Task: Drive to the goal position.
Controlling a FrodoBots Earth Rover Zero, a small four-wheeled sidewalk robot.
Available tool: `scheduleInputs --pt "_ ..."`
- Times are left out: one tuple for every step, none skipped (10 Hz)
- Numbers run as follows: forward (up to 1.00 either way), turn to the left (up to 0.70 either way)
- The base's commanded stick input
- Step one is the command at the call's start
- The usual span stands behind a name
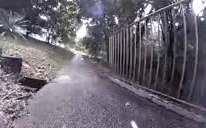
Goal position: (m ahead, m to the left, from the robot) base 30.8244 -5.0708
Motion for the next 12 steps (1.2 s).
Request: scheduleInputs --pt "0.70 0.35" --pt "0.70 0.35" --pt "0.70 0.35" --pt "0.70 0.35" --pt "0.70 0.32" --pt "0.70 0.09" --pt "0.70 0.00" --pt "0.70 0.00" --pt "0.70 0.00" --pt "0.70 0.00" --pt "0.70 0.00" --pt "0.70 0.00"
